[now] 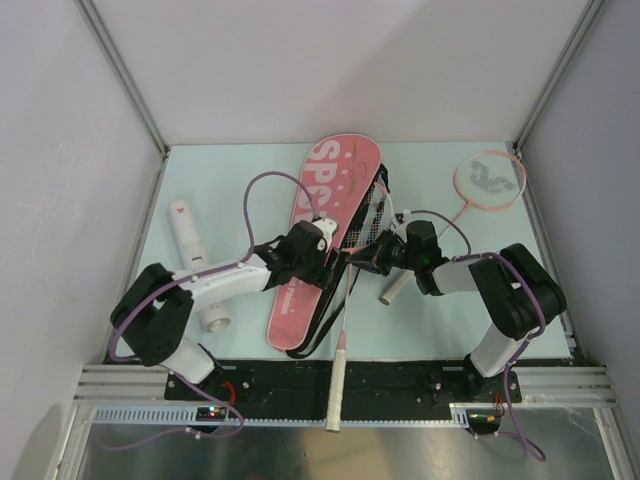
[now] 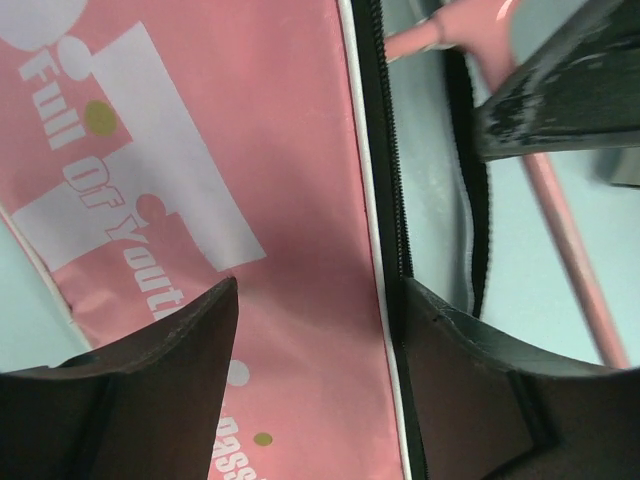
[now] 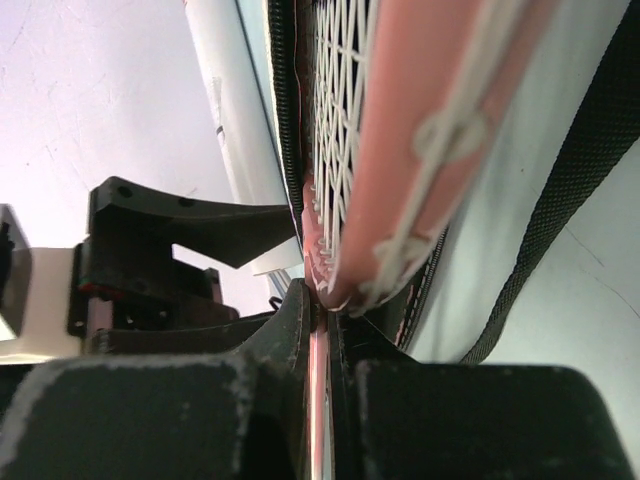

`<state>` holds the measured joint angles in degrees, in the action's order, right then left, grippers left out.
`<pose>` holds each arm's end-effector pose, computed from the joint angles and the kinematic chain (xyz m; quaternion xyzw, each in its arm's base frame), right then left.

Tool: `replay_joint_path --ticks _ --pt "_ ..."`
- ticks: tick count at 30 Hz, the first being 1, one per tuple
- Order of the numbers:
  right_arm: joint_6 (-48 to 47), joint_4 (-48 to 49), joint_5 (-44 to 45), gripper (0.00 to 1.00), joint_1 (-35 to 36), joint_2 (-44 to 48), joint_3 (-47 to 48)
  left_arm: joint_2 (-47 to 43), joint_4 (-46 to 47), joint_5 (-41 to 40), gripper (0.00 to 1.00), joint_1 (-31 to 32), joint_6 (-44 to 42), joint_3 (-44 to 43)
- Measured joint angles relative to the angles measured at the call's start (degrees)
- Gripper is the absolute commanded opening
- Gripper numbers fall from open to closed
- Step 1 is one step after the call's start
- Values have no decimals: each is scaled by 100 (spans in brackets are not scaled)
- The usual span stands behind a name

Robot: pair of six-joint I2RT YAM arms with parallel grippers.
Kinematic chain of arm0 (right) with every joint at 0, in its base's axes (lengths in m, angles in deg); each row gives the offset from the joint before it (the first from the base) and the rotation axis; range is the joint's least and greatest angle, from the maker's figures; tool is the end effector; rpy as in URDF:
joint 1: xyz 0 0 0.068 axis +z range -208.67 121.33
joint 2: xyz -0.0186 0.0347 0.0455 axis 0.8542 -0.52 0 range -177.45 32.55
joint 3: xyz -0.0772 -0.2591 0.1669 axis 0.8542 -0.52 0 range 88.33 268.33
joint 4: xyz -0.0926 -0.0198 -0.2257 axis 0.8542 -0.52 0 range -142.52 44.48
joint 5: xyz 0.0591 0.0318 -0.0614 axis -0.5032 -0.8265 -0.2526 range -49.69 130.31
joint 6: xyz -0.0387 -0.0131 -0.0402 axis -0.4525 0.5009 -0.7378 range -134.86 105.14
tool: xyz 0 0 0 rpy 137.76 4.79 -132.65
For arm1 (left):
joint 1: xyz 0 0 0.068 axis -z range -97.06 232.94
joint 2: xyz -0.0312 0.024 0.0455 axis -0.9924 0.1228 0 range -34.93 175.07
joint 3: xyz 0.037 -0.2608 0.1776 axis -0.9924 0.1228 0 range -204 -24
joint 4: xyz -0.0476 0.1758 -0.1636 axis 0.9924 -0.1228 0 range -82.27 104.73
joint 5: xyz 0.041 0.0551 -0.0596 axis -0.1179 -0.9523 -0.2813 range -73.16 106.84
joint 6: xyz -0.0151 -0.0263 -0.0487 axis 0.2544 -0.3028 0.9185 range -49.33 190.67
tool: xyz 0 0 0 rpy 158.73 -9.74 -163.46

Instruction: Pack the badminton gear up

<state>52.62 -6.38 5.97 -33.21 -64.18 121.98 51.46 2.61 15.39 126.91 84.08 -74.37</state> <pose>0.2710 0.1543 0.2026 0.1370 0.8055 0.5480 0.1791 0.2138 -0.2047 0.2527 0.2417 0.9021 -0.1611 0.3190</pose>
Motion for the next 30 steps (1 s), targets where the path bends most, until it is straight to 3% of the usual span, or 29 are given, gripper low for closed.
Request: replay_joint_path --ticks 6,9,10,14,17,30 --pt "-44 -136 70 0 0 31 -2 431 -15 -625 69 280 -146 -31" --pt "-48 -168 96 0 17 63 -4 485 -33 -940 63 485 -205 -92" --pt "-48 -168 101 0 20 68 -4 487 -42 -1034 59 529 -214 -105" --pt "-55 -195 109 0 39 79 -4 487 -57 -1327 23 614 -267 -107" --pt "-68 -205 111 0 66 87 -4 422 -90 -1473 4 616 -339 -98" --pt "-175 -356 160 0 356 446 -57 -643 -177 -1320 0 614 -741 87"
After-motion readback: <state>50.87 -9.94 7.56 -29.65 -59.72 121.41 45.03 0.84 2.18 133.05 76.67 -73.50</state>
